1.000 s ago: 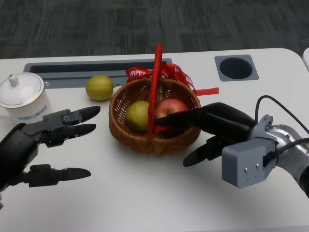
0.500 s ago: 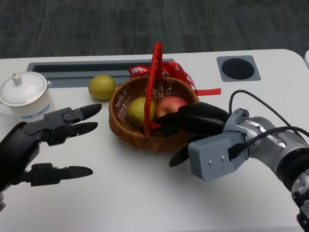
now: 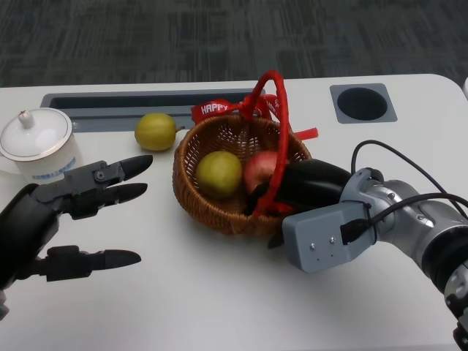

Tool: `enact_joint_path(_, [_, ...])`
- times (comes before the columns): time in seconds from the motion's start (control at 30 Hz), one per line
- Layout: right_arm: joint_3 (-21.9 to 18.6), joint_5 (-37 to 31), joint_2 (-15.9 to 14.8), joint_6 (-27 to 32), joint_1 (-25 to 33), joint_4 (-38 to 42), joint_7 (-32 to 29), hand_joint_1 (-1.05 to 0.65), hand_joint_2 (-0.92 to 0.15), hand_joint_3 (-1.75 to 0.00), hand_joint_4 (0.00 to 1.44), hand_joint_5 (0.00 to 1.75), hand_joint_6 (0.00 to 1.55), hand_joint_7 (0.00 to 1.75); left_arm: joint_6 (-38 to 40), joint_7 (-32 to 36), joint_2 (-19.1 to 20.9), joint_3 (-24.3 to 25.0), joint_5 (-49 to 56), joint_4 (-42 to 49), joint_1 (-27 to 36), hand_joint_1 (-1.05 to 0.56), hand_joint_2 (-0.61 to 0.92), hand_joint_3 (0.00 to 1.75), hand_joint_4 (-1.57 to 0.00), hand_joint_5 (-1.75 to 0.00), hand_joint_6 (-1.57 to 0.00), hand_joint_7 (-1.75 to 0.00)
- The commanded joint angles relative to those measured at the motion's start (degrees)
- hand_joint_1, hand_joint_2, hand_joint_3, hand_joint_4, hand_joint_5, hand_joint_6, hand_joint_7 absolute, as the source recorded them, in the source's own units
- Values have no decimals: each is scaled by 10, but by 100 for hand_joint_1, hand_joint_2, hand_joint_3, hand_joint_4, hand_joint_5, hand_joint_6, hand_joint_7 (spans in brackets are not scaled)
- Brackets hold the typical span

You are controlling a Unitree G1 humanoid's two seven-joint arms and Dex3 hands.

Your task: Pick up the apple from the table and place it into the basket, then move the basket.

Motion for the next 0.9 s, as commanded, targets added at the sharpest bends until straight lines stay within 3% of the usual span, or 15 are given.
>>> enact_joint_path(0.03, [-12,8,-15,-9,-2,-3,-11,-23,-91,-2,115,5,104,4,-3,8,2,6,1,1,5,-23,77,0,-63,-1,-49,-1])
enact_joint_path(0.5, [-47,20,-19,-13,-18,-1,-38,-21,-92,0,119,4,103,1,-9,8,-7,9,-9,-1,5,-25,78,0,-65,-1,-50,0])
enact_joint_path(0.9, [-52,9,-43,70,-32,74,-74,-23,-88,0,118,1,105,1,-29,8,-10,15,-15,-14,17,-22,78,0,-66,-1,-51,0])
